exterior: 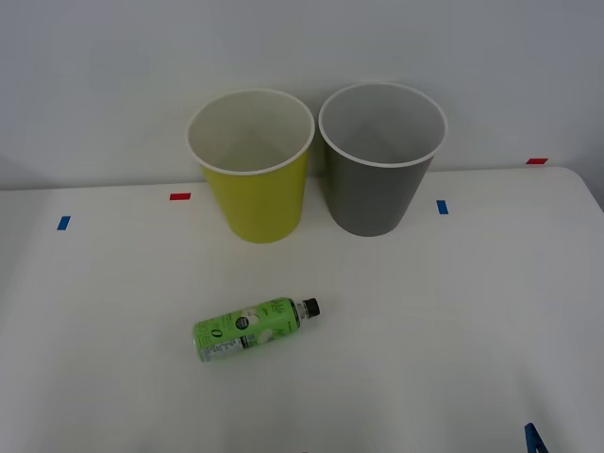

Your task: Put cans in the gray bin and PET bottles in the light green bin.

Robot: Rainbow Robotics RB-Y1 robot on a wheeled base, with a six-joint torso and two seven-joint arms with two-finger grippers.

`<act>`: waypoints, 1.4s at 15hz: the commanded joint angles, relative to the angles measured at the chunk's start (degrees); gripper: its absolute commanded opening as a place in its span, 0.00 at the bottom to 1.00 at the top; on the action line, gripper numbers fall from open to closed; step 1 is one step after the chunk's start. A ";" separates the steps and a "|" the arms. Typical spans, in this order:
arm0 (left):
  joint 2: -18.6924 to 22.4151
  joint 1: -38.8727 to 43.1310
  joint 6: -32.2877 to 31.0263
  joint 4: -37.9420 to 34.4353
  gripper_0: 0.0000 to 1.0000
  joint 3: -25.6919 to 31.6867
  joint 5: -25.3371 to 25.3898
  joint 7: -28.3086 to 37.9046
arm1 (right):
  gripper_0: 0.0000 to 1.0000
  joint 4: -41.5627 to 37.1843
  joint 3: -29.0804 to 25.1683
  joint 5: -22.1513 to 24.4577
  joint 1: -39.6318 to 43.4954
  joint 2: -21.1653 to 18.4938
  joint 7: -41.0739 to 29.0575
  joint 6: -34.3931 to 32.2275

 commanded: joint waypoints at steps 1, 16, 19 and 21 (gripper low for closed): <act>0.00 0.00 0.00 0.00 1.00 0.00 0.00 0.00 | 0.94 0.00 0.00 0.00 0.00 0.00 0.00 0.00; 0.00 0.00 0.00 0.00 1.00 0.00 0.00 0.00 | 0.94 0.00 0.00 0.00 0.00 0.00 0.00 0.00; 0.00 0.00 0.00 0.00 1.00 0.00 0.00 0.00 | 0.94 0.00 0.00 0.00 0.00 0.00 0.00 0.00; 0.00 0.00 0.00 0.00 1.00 0.00 0.00 0.00 | 0.94 0.00 0.00 0.00 0.00 0.00 0.00 0.00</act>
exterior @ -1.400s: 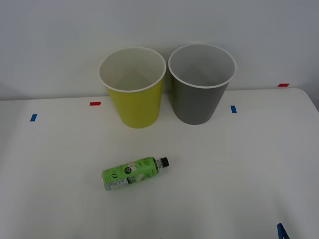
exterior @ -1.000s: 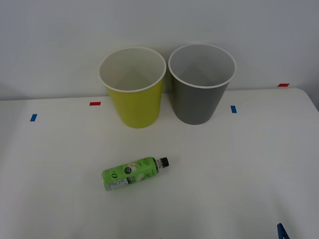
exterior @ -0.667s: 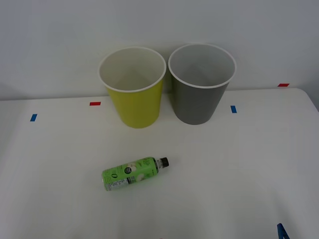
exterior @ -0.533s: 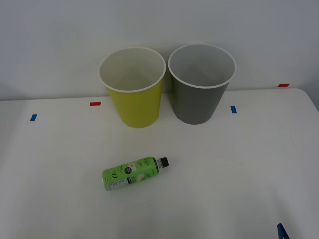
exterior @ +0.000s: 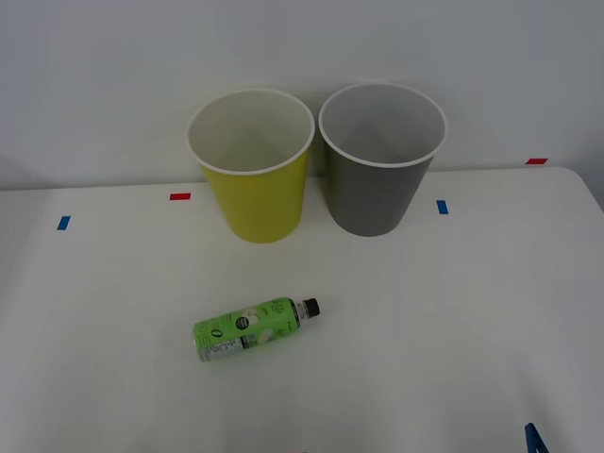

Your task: Put cans in the gray bin and PET bottles in the light green bin.

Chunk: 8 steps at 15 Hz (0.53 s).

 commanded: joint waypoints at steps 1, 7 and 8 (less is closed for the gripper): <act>0.00 0.00 0.00 0.00 1.00 0.00 0.00 0.00 | 0.94 0.00 0.00 0.00 0.00 0.00 0.00 0.00; 0.00 0.00 0.00 0.00 1.00 0.00 0.00 0.00 | 0.94 0.00 0.00 0.00 0.00 0.00 0.00 0.00; 0.00 0.00 0.00 0.00 1.00 0.00 0.00 0.00 | 0.94 0.00 0.00 0.00 0.00 0.00 0.00 0.00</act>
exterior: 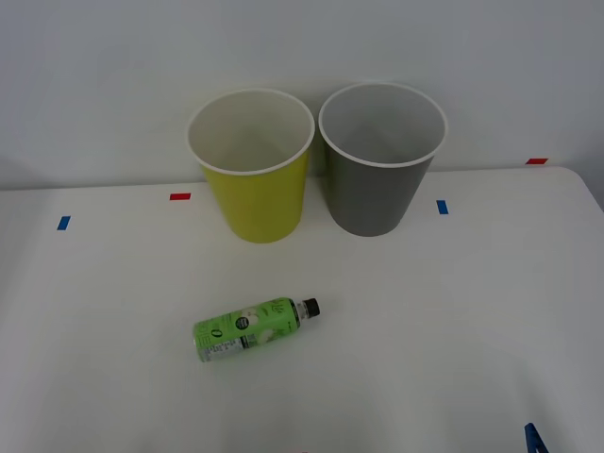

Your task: Put cans in the gray bin and PET bottles in the light green bin.

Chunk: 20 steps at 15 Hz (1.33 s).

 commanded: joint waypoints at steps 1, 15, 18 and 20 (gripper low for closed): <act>0.00 0.00 0.00 0.00 1.00 0.00 0.00 0.00 | 0.94 0.00 0.00 0.00 0.00 0.00 0.00 0.00; 13.97 -11.60 6.86 -0.35 1.00 1.14 5.98 -7.91 | 0.94 0.00 0.00 0.00 0.00 0.00 0.00 0.00; 21.88 -14.24 11.87 -2.99 1.00 -1.41 8.96 -8.26 | 0.94 0.00 0.00 0.00 0.00 0.00 0.00 0.00; 27.25 -16.61 12.83 -2.99 1.00 -3.87 10.46 -8.53 | 0.94 0.00 0.00 0.00 0.00 0.00 0.00 0.00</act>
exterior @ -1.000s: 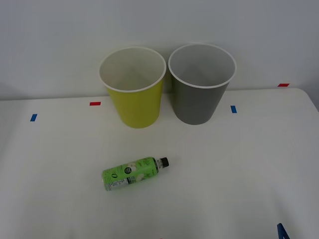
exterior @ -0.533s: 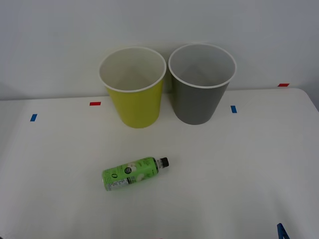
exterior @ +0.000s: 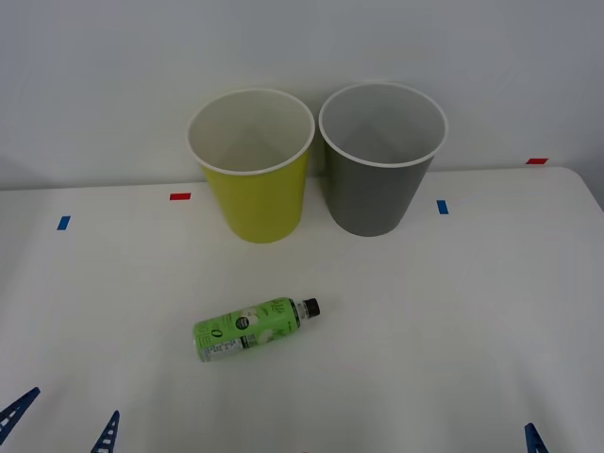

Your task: Put cans in the gray bin and PET bottles in the light green bin.

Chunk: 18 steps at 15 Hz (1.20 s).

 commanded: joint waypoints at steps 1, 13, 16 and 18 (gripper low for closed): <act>7.31 -3.58 2.02 -0.40 1.00 -3.60 1.85 -0.42 | 0.94 0.00 0.00 0.00 0.00 0.00 0.00 0.00; 24.97 -17.99 34.81 -16.39 1.00 -13.89 1.06 -0.86 | 0.94 0.00 0.00 0.00 0.00 0.00 0.00 0.00; 27.35 -20.54 43.07 -20.35 1.00 -16.79 1.15 -0.86 | 0.94 0.00 0.00 0.00 0.00 0.00 0.00 0.00; 29.02 -21.15 47.11 -22.63 1.00 -17.05 1.06 -1.03 | 0.94 0.00 0.00 0.00 0.00 0.00 0.00 0.00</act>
